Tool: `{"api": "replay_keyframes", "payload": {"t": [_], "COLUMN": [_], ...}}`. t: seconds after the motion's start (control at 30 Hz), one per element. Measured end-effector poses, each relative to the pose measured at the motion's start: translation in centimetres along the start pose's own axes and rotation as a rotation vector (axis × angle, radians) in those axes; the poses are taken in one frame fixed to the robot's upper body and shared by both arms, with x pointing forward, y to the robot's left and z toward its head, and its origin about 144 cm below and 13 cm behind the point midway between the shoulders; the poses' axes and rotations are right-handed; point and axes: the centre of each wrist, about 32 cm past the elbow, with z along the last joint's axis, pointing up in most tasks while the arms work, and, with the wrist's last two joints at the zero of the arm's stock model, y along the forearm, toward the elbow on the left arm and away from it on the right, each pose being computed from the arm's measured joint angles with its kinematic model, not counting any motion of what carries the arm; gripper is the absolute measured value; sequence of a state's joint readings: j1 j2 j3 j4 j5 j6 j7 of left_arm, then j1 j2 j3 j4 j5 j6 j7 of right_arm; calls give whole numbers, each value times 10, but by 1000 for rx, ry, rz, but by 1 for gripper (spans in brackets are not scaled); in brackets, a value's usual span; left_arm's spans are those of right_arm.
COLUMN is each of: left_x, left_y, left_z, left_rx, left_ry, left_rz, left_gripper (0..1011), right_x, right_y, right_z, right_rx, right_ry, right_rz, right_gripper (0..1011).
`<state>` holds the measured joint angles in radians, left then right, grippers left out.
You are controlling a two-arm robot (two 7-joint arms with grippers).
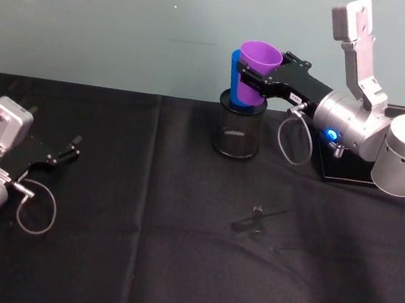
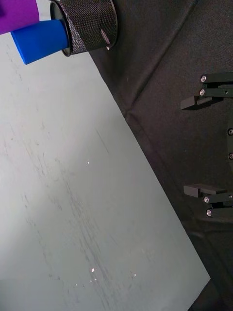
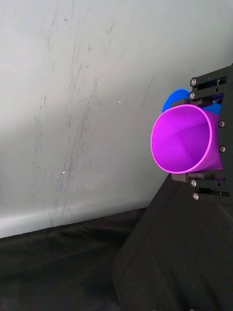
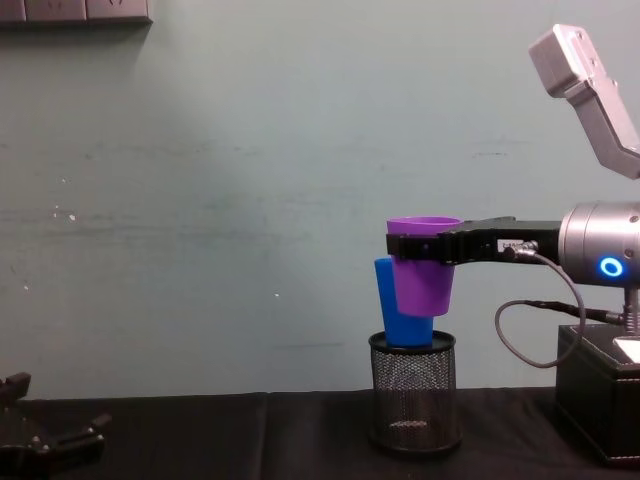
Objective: Pick up one cup with a gripper and tap it against the other cup.
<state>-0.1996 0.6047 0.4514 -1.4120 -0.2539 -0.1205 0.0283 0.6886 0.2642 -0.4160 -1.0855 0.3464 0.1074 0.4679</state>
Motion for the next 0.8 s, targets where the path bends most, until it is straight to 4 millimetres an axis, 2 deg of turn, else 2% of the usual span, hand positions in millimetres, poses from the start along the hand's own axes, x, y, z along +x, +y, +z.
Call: {"api": "replay_keyframes", "payload": {"t": [0.8], "left_x": [0], "left_y": [0], "left_z": [0], "left_rx": [0], "left_ry": [0], "left_rz": [0], "left_gripper": [1000], "right_x": [0], "right_y": [0], "right_z": [0], "right_rx": [0], "right_ry": [0], "right_rz": [0], "right_gripper": [731]}}
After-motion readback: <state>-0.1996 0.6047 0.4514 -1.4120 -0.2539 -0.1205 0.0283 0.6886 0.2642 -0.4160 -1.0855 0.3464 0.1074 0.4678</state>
